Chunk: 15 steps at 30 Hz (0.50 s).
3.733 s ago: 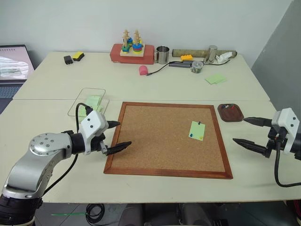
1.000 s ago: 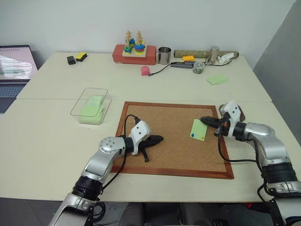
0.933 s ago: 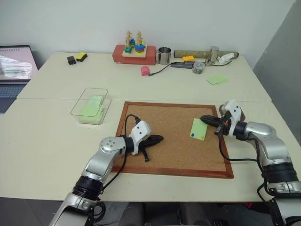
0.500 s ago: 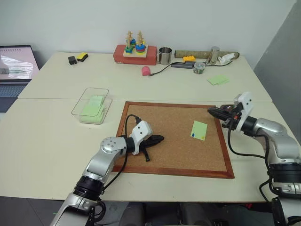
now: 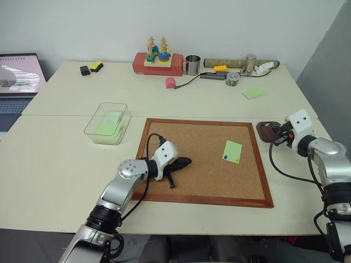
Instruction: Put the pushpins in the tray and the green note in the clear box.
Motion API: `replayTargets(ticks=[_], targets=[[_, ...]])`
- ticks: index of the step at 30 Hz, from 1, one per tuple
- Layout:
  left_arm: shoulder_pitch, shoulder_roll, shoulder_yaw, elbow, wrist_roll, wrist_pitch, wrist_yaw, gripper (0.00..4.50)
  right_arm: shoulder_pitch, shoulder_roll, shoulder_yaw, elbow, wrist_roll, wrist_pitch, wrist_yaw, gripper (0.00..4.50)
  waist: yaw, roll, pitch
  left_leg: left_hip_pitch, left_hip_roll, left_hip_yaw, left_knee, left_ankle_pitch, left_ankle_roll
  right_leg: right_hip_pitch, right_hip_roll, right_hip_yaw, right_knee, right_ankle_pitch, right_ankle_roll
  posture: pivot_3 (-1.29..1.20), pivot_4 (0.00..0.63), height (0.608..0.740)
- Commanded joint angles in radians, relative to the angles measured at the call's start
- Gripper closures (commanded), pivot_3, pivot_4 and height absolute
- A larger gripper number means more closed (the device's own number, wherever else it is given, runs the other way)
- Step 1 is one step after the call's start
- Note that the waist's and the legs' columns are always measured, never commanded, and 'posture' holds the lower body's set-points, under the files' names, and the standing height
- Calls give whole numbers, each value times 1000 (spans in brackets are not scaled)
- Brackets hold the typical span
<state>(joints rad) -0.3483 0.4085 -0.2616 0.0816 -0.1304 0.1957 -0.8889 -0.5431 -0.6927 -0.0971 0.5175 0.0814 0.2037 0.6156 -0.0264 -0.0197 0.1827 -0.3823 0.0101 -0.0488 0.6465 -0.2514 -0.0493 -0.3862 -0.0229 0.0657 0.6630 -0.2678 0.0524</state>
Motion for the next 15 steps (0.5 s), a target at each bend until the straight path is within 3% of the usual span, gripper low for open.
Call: replayTargets(ticks=[1,4,7,11,15], targets=[[25,3,-46,6,30,26,-12,4500,-32,0,-19,7,-6,-20,-31,3293,0,0,0,0,0,0,0,0,0,0,0,0,0,0,0,0,150,740],[27,8,-42,3,29,28,-13,4500,-34,-3,-27,-4,-4,-34,-38,2562,0,0,0,0,0,0,0,0,0,0,0,0,0,0,0,0,150,740],[27,11,-42,3,30,29,-13,4500,-27,-12,-41,-41,7,-29,-42,2115,-1,0,0,0,0,0,0,0,0,0,0,0,0,0,0,0,150,740],[23,15,-39,8,29,26,-16,4500,47,-34,-59,-227,91,37,65,1258,-1,0,0,0,0,0,0,0,0,0,0,0,0,0,0,0,150,740],[23,17,-43,8,30,25,-20,4500,180,-70,-42,-437,164,101,196,1258,1,0,0,-1,0,-2,-1,0,0,0,0,-2,-1,0,0,0,150,740]])
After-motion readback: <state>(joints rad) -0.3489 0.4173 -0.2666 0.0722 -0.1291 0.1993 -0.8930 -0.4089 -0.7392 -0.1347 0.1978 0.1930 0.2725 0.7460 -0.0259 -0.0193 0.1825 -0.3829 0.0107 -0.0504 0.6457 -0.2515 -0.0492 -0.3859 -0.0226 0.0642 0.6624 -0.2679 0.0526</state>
